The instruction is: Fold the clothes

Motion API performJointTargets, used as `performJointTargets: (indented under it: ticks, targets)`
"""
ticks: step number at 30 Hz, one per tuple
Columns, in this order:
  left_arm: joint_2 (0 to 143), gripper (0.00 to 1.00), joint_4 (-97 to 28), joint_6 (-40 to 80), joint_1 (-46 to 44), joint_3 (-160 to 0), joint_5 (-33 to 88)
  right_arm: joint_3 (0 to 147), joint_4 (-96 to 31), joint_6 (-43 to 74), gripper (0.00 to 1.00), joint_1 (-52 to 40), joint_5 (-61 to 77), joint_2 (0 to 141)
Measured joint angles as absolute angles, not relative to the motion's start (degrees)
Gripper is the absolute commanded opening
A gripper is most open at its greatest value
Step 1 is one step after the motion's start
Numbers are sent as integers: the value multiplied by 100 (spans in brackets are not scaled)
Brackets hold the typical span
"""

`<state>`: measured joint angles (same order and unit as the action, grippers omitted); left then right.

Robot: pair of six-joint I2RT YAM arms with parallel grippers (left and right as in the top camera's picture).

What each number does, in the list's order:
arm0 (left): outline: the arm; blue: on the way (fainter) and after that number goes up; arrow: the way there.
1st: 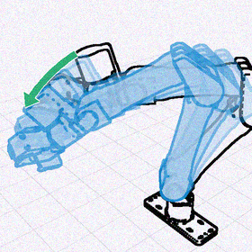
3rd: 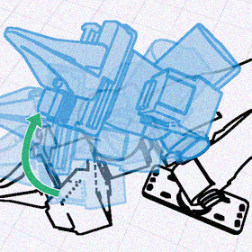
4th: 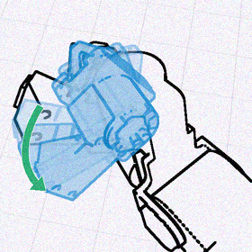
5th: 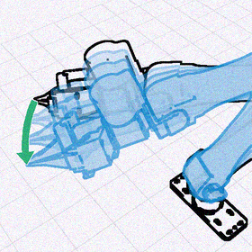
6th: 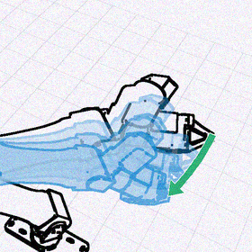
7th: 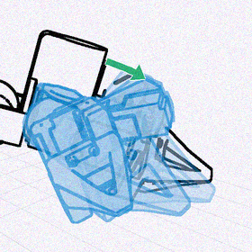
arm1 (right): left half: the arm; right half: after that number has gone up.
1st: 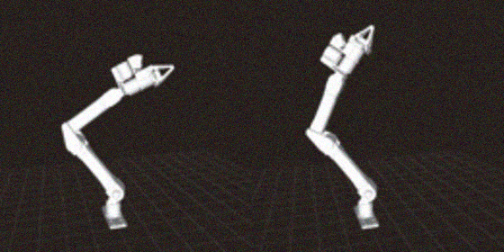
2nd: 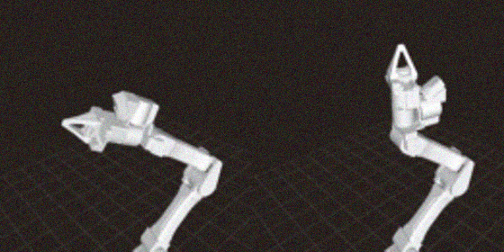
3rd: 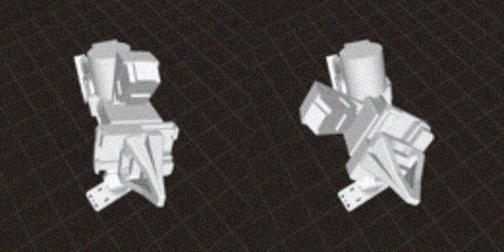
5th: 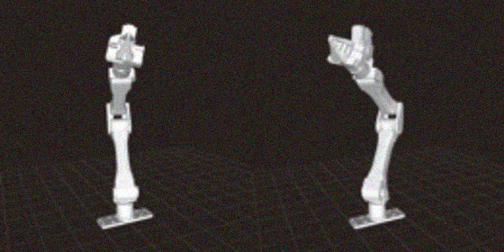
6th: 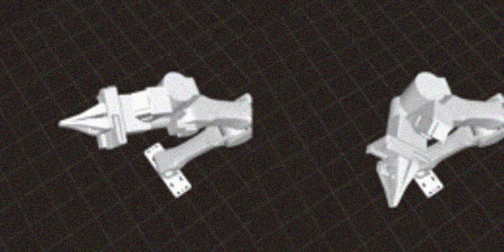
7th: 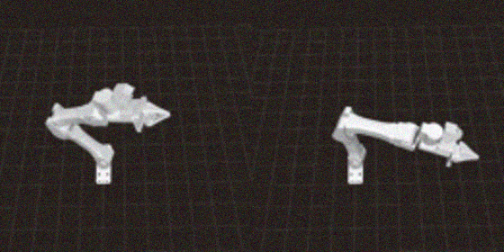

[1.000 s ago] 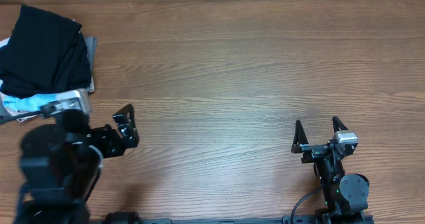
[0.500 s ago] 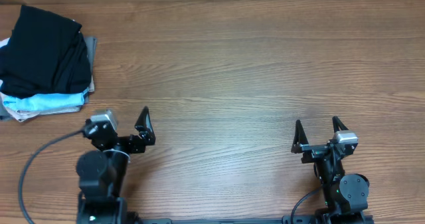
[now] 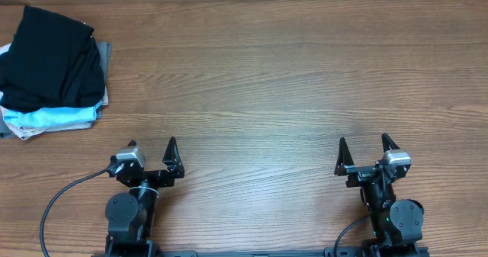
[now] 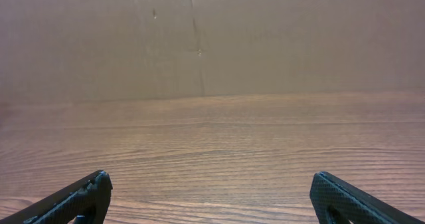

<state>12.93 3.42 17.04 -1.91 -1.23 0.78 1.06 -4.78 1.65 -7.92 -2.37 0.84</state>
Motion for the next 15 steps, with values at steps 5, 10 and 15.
performJointTargets:
  ticks: [5, 10, 15]
  targets:
    - [1138, 100, 220, 1678, -191, -91, -30, 106, -478, 167, 100, -792, -237, 84]
    - [910, 100, -224, 1422, -228, -78, -93, 106, -480, 165, 100, -792, -239, 84]
    - [727, 100, -451, 987, -305, -56, -113, 106, -478, 163, 100, -792, -237, 84]
